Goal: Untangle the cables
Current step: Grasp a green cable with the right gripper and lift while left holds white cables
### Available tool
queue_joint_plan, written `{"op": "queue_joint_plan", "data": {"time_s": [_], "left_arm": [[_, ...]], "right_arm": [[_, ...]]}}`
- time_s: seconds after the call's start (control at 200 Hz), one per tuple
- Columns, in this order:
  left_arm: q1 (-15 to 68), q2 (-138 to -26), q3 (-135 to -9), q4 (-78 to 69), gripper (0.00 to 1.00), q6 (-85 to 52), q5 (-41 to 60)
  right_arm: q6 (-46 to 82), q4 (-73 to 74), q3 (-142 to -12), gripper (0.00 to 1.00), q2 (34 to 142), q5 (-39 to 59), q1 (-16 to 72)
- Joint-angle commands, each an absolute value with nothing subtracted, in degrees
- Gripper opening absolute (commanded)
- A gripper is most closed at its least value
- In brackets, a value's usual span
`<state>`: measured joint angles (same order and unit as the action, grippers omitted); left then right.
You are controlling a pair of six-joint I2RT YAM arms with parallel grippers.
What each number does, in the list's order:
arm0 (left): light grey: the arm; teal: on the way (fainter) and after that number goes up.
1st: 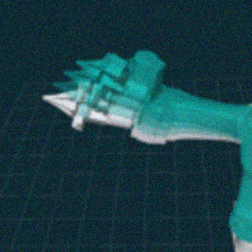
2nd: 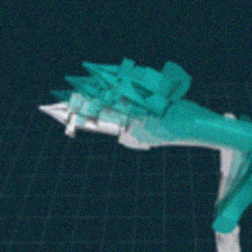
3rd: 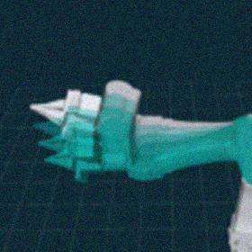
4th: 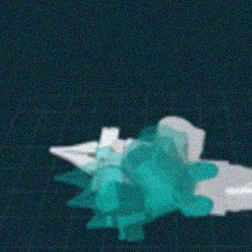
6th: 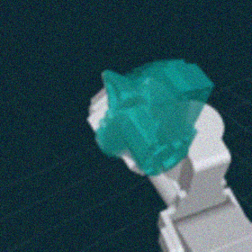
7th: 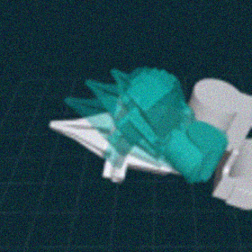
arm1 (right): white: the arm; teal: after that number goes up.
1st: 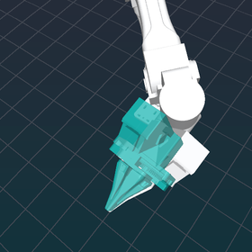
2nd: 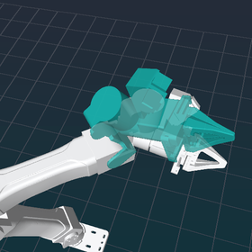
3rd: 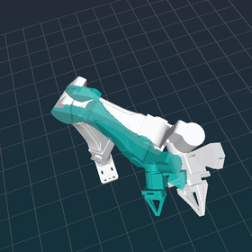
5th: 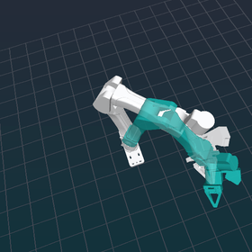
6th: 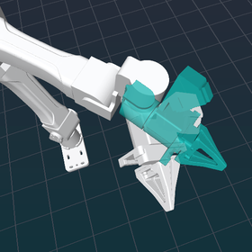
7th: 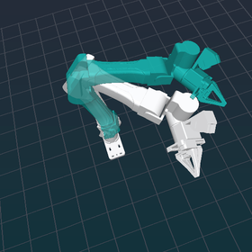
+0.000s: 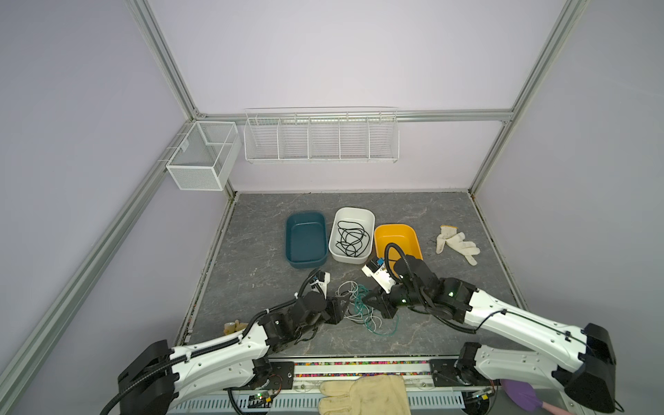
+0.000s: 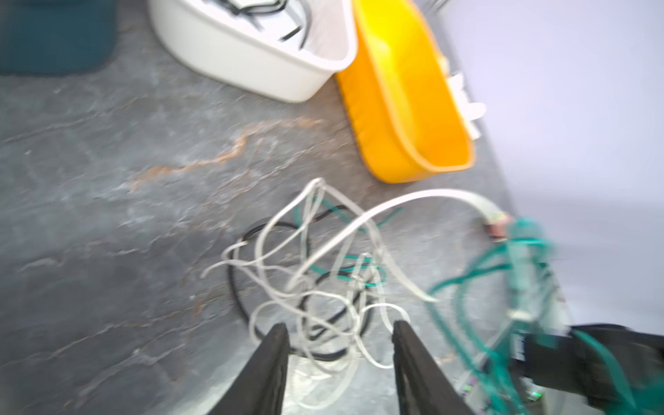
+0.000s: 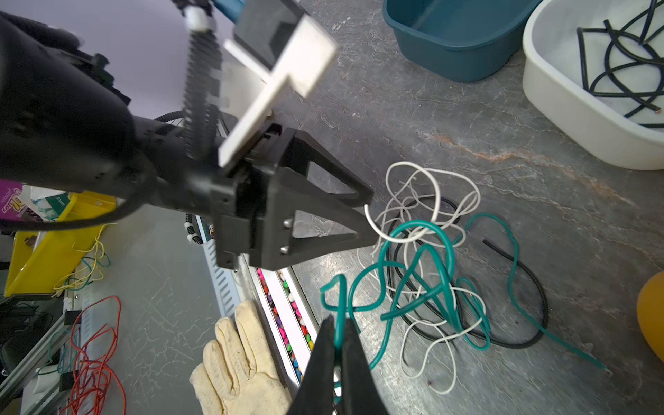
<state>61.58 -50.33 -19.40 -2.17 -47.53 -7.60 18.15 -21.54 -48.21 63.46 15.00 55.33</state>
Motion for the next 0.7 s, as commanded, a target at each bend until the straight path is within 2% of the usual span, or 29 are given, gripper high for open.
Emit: {"op": "queue_joint_plan", "data": {"time_s": [0.0, 0.15, 0.49, 0.695], "left_arm": [[61.83, -45.31, -17.73, -3.93, 0.49, -46.28, -4.63], [61.86, -41.34, -15.68, -5.09, 0.5, -44.24, -1.74], [61.88, -42.8, -12.98, -15.2, 0.49, -43.22, 5.19], [61.93, -41.53, -12.77, -14.66, 0.47, -42.8, 5.23]], "right_arm": [[18.75, -19.25, -47.31, 0.07, 64.19, 16.48, 55.41], [19.83, -18.31, -47.44, 0.07, 65.03, 18.33, 55.15], [20.66, -17.51, -47.21, 0.07, 66.26, 19.91, 54.73], [20.76, -17.49, -46.94, 0.07, 66.42, 19.54, 54.43]]}}
